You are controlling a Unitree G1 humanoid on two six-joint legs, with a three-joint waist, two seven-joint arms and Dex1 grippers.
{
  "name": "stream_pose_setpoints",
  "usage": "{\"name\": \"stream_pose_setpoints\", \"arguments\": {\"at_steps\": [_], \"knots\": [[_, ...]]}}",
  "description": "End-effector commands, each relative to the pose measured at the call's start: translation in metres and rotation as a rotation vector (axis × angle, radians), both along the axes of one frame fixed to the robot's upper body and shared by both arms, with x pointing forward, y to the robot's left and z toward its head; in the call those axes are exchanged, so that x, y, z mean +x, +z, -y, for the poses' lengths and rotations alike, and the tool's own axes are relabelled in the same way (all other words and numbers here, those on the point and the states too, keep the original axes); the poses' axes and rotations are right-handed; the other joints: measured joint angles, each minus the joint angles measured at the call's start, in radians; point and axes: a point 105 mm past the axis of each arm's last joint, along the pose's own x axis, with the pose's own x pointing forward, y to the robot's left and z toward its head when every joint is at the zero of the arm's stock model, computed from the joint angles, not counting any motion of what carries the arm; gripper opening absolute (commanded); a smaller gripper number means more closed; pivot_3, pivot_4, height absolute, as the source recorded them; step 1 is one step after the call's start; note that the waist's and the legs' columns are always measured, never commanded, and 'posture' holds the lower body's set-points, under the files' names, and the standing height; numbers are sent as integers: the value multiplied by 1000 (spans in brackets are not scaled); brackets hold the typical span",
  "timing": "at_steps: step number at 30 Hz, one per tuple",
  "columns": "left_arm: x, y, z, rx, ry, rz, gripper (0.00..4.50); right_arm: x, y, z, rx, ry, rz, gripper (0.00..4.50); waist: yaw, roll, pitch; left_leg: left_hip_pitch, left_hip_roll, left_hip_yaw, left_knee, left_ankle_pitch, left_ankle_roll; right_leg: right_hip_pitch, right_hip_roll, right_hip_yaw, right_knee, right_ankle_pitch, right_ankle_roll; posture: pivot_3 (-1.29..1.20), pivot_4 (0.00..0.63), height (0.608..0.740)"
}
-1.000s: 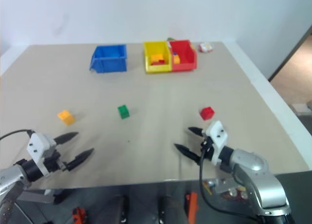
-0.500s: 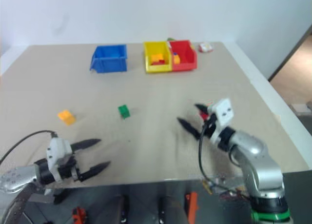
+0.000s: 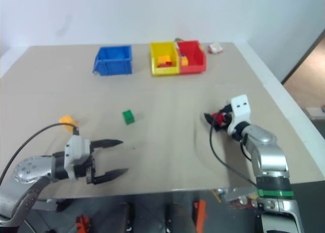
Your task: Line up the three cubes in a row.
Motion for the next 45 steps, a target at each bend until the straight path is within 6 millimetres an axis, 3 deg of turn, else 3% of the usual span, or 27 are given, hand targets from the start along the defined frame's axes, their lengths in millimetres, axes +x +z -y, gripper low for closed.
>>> {"name": "stream_pose_setpoints", "arguments": {"at_steps": [1,7,8,16,17,20,26,32,39,45], "knots": [[0,7,1,-14,-12,25,4472,-2,3,11,-17,-21,10,4500,0,0,0,0,0,0,0,0,0,0,1,2,0,0,0,0,150,740],[2,9,1,-15,5,38,4472,-2,-6,15,25,-43,-29,4500,0,0,0,0,0,3,3,0,0,0,4,10,0,-1,-4,0,150,740],[2,9,1,-14,5,39,4500,-2,-6,15,28,-44,-30,3979,0,0,0,0,0,3,3,0,0,0,4,11,0,-1,-4,0,150,740],[2,7,1,-5,14,44,4500,-2,-5,9,28,-15,-22,1351,0,0,0,1,0,8,4,0,0,0,4,16,0,0,-2,0,150,740],[1,6,1,-1,16,43,4500,-2,-4,8,22,-3,-12,1258,0,0,0,1,0,8,4,0,0,0,4,16,0,0,-2,0,150,740],[2,5,-2,5,31,44,4500,-2,8,-7,-23,121,24,1258,-1,0,0,2,0,9,4,0,0,0,5,17,0,0,-2,0,150,740],[3,3,-7,-19,92,28,4500,-18,33,-69,-155,667,27,1258,-6,0,0,2,1,12,4,0,0,-3,6,21,0,2,-2,0,150,740],[7,4,-11,-52,171,21,4500,-23,28,-115,-280,1057,-25,1258,-6,0,0,2,3,11,4,0,0,-4,10,22,1,2,-3,0,150,740],[3,1,-16,-38,197,21,4500,-23,21,-151,-270,1204,-26,1258,-4,0,0,0,3,13,3,0,0,-8,10,25,2,6,2,0,150,740],[1,1,-15,-36,207,20,4500,-28,4,-150,-298,1243,-63,1258,-2,0,0,0,3,14,4,0,0,-8,10,26,2,6,1,0,150,740]]}}
